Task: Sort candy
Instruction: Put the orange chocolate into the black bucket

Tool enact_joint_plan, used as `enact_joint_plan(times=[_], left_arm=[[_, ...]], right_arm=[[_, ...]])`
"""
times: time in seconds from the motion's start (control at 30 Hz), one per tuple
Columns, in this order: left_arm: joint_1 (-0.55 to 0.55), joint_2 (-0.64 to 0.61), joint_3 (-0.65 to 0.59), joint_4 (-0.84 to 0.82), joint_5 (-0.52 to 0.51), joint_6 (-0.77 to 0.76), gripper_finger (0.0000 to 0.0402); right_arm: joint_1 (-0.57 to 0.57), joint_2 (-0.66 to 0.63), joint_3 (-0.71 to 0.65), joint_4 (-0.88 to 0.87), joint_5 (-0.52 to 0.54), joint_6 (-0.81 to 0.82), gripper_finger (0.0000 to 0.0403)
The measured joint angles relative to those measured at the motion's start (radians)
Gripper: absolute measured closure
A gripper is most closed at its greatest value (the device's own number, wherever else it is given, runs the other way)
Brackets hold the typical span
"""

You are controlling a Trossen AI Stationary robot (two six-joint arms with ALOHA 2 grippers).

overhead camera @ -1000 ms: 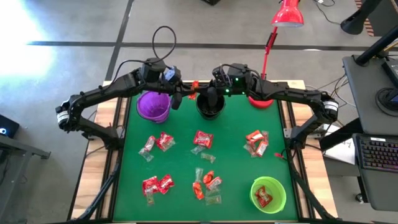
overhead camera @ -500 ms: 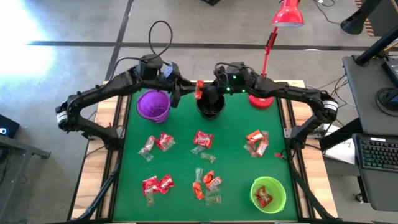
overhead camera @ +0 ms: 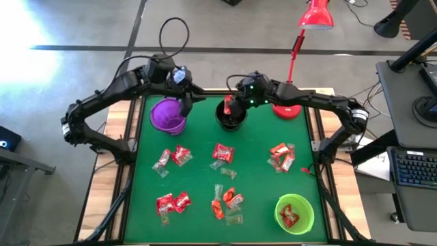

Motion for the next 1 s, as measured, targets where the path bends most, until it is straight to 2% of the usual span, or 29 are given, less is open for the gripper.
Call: enact_joint_plan(times=[0.1, 0.33, 0.6, 0.73, 1.0], left_arm=[[0.0, 0.0, 0.016, -0.045, 0.0, 0.026, 0.0274], [0.0, 0.0, 0.028, -0.12, -0.001, 0.046, 0.0274], [0.0, 0.0, 0.026, -0.167, -0.001, 0.052, 0.0274], [0.0, -0.001, 0.026, -0.188, -0.001, 0.065, 0.0274], [0.0, -0.004, 0.026, -0.216, -0.001, 0.069, 0.0274]], right_arm=[[0.003, 0.015, -0.001, -0.044, 0.006, -0.022, 0.039], [0.019, 0.061, -0.001, -0.113, 0.004, -0.036, 0.0351], [0.024, 0.085, -0.001, -0.104, 0.008, -0.033, 0.0294], [0.025, 0.066, -0.001, -0.103, 0.051, -0.033, 0.027], [0.025, 0.056, 0.013, -0.103, 0.049, -0.032, 0.0255]])
